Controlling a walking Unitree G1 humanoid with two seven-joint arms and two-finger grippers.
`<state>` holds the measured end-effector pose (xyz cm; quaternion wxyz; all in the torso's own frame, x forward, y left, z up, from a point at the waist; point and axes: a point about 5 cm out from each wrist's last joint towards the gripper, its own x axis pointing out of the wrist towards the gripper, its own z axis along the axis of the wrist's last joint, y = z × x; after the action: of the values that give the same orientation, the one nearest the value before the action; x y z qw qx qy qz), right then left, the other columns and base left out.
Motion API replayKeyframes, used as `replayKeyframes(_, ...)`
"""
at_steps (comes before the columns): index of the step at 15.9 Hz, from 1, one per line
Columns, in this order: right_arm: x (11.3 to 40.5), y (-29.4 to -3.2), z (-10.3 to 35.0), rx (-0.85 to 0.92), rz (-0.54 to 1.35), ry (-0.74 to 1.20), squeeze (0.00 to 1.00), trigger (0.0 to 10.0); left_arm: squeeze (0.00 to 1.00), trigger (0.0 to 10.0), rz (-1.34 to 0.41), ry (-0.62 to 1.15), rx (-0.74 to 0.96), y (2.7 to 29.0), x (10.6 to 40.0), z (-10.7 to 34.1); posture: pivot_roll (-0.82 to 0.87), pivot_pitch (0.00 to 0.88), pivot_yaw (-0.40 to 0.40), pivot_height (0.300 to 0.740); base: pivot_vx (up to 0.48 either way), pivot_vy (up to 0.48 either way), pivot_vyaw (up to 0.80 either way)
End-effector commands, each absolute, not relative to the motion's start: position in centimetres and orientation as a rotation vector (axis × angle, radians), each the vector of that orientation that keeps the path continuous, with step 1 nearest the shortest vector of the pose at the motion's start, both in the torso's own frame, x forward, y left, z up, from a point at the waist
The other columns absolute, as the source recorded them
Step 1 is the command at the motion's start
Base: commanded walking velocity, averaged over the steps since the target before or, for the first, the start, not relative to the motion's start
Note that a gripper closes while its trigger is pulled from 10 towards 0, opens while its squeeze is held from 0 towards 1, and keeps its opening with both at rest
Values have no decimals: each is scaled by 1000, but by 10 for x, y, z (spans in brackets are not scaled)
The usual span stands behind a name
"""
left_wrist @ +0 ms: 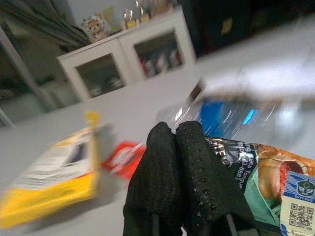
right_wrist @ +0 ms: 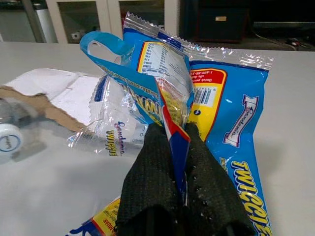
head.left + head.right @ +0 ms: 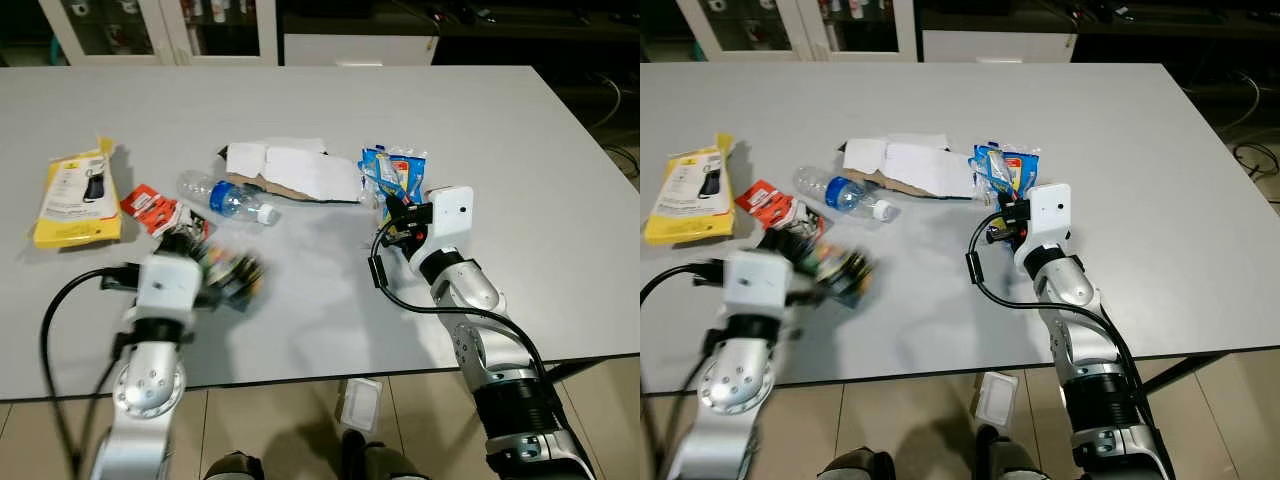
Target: Picking trash to rubbish bin
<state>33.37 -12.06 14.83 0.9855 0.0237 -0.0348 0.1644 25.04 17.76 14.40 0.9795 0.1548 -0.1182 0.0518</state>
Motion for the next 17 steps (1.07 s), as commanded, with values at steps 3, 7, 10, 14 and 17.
replayKeyframes(3,335,-123,146,32,326,-64,0,10000,0,10000,83,-235,289,177,251,147,-33,103,-15,740,0,0,0)
replayKeyframes(7,334,-124,145,30,325,-60,0,10000,0,10000,83,-222,283,175,251,148,-34,108,-19,740,-68,0,0)
replayKeyframes(10,334,-125,145,29,324,-58,0,10000,0,10000,83,-214,279,174,250,149,-34,111,-18,740,-338,0,0)
replayKeyframes(14,333,-124,143,33,320,-52,0,10000,0,10000,82,-199,279,176,250,147,-33,113,-13,740,-335,0,0)
replayKeyframes(17,333,-125,143,32,320,-50,0,10000,0,10000,79,-193,279,176,250,146,-33,113,-13,740,-330,0,0)
